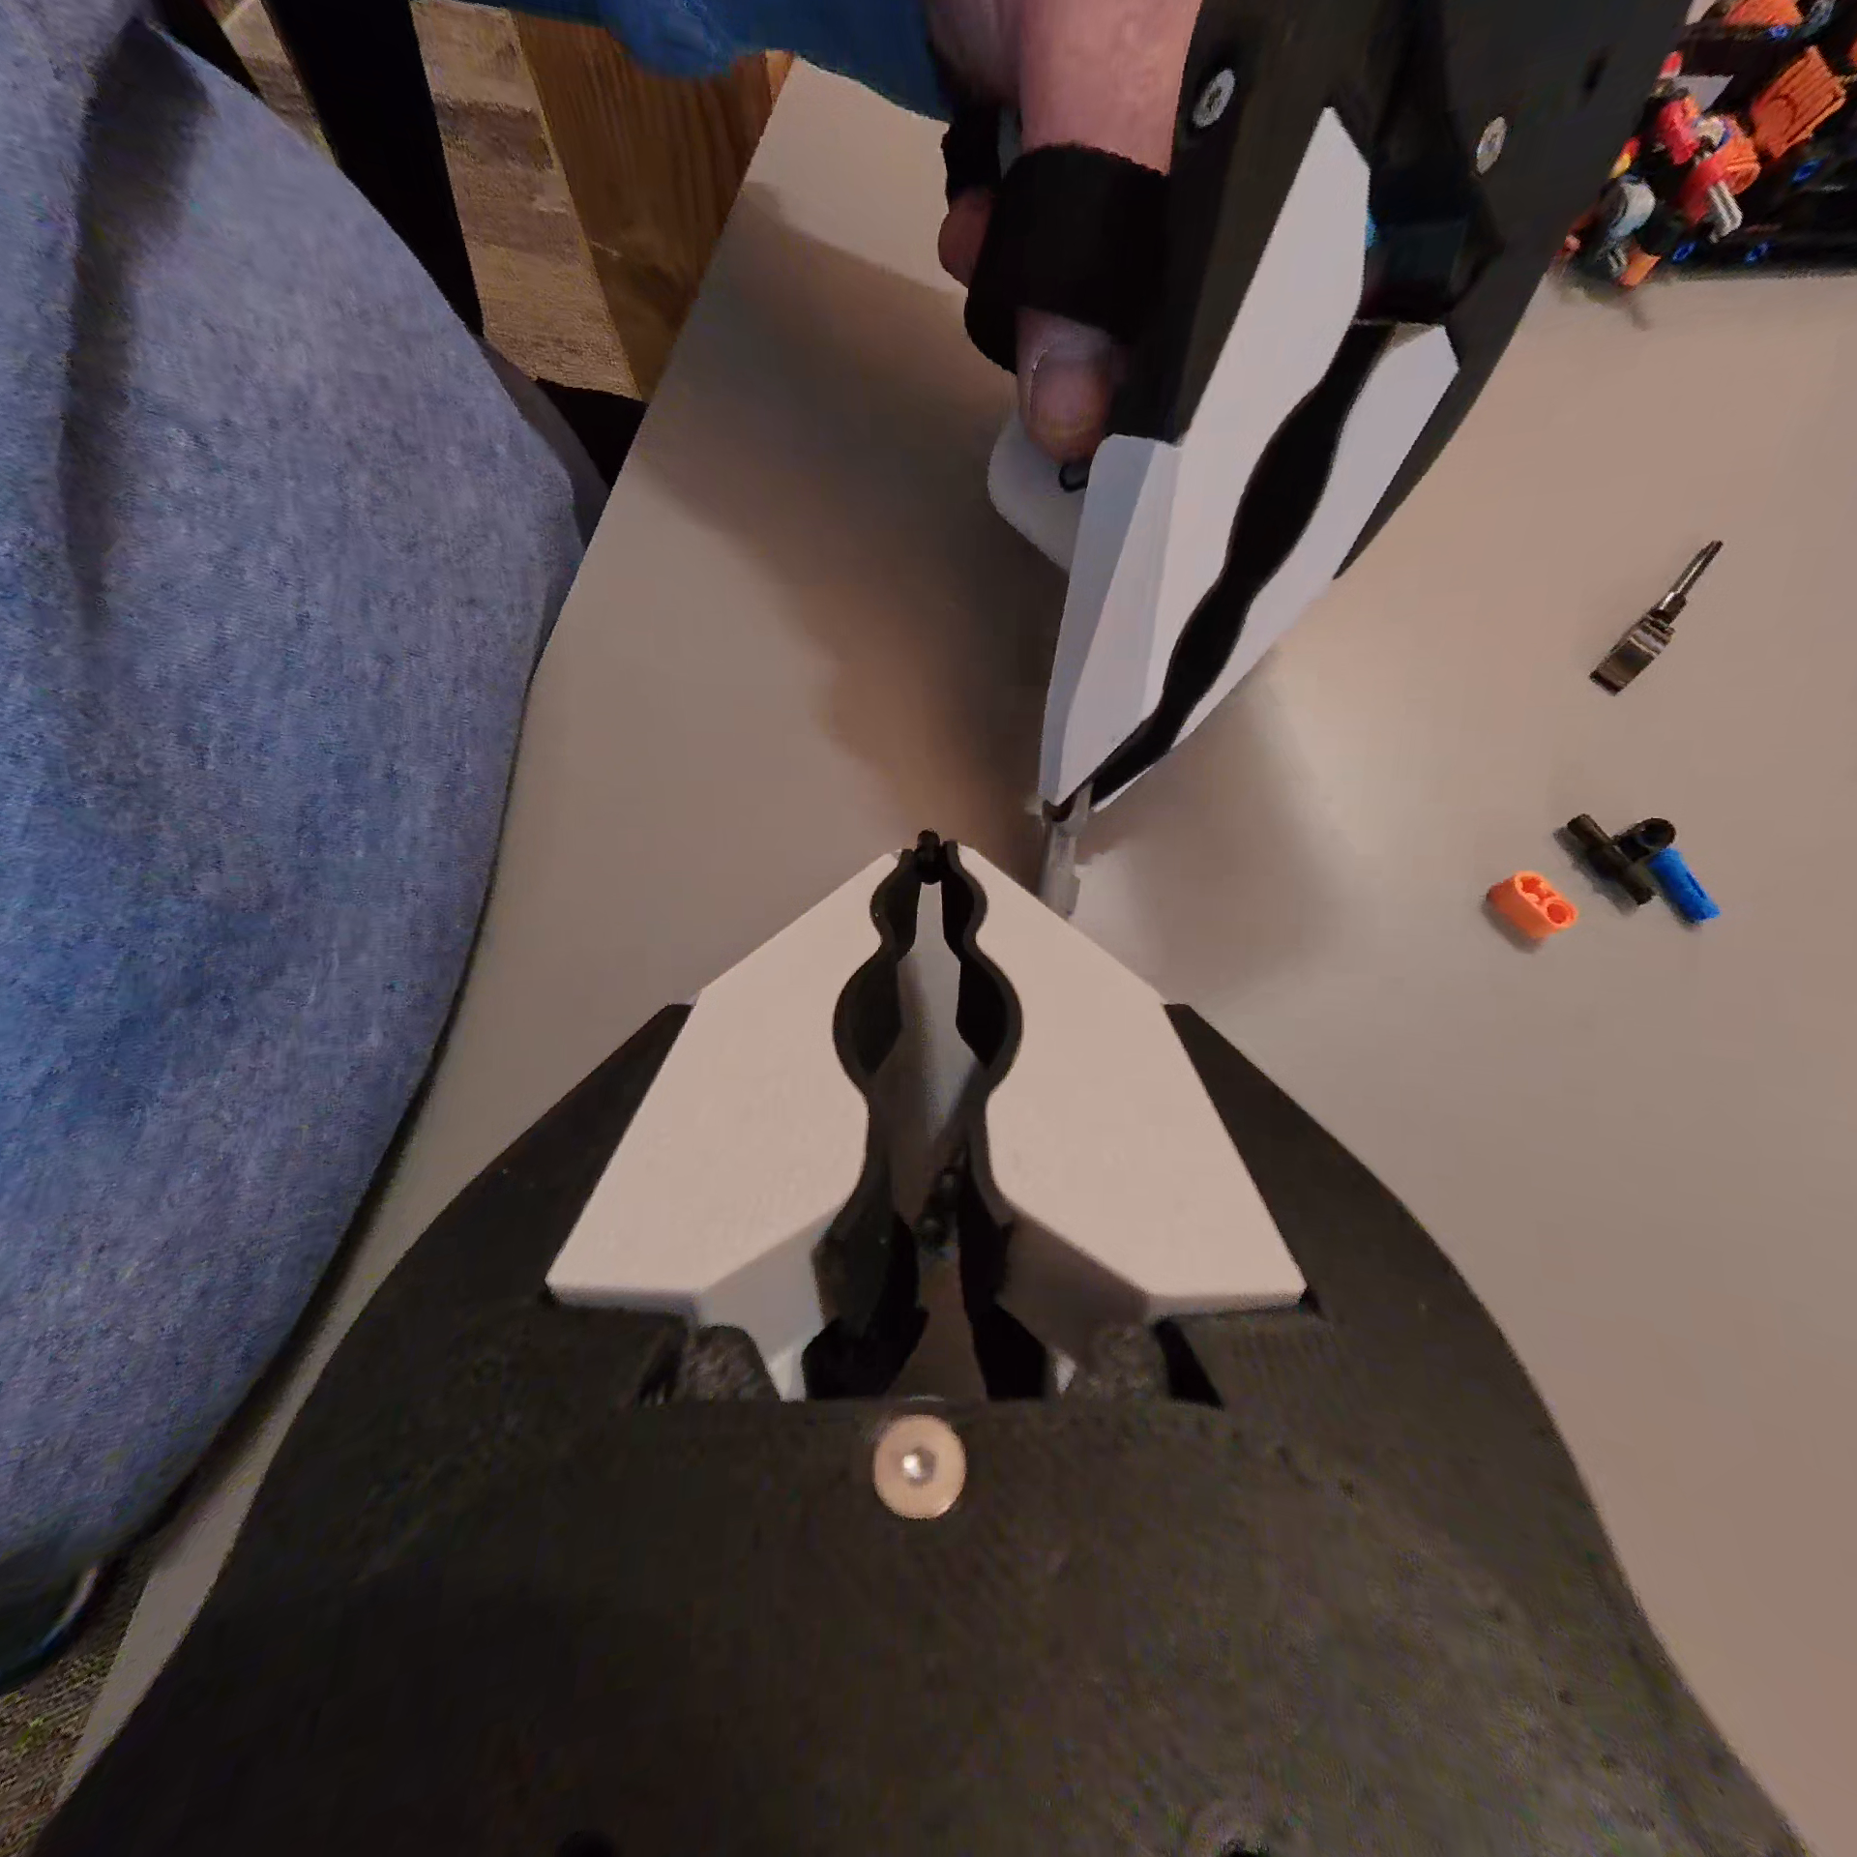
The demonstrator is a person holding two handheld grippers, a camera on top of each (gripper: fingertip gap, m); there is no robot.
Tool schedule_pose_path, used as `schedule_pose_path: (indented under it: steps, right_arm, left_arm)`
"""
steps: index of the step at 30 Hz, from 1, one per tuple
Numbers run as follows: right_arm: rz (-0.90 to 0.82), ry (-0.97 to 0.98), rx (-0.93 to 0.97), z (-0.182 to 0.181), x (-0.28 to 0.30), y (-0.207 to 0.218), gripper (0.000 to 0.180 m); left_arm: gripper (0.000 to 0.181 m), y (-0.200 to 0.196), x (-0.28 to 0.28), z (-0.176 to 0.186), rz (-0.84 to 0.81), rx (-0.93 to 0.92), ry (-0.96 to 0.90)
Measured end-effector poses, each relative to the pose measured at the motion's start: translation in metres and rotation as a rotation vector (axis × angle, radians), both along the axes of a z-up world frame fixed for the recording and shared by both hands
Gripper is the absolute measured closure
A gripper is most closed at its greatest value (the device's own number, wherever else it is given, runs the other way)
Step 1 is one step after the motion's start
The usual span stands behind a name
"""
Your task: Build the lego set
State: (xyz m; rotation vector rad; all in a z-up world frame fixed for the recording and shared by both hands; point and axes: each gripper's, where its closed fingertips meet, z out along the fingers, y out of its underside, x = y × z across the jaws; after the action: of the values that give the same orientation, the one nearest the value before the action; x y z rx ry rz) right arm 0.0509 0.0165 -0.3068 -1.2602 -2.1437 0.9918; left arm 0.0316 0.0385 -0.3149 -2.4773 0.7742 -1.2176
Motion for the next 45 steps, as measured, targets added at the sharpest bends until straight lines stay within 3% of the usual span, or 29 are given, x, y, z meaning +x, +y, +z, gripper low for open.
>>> schedule_pose_path:
  steps: [6,11,20,24,28,45]
  right_arm:
    - [0.02,-0.076,-0.04,-0.017,-0.001,0.0,0.177]
    - [0.025,-0.122,-0.13,-0.019,-0.001,-0.002,0.179]
    - [0.026,-0.15,-0.213,-0.017,-0.002,0.0,0.179]
    - [0.033,-0.158,-0.229,-0.017,-0.002,0.0,0.179]
    - [0.029,-0.161,-0.241,-0.016,-0.002,0.0,0.179]
    - [0.024,-0.042,-0.369,0.012,-0.004,-0.003,0.177]
  left_arm:
    - [0.172,-0.002,0.006,-0.005,-0.02,-0.092,-0.021]
    - [0.171,-0.002,0.007,-0.006,-0.039,-0.034,-0.027]
    - [0.154,-0.005,0.0,-0.008,-0.127,0.416,0.166]
    - [0.156,0.002,0.002,-0.01,-0.155,0.615,0.29]
    - [0.172,0.006,0.009,-0.016,-0.196,0.673,0.345]
    - [0.175,0.0,0.012,0.019,-0.137,0.712,0.195]
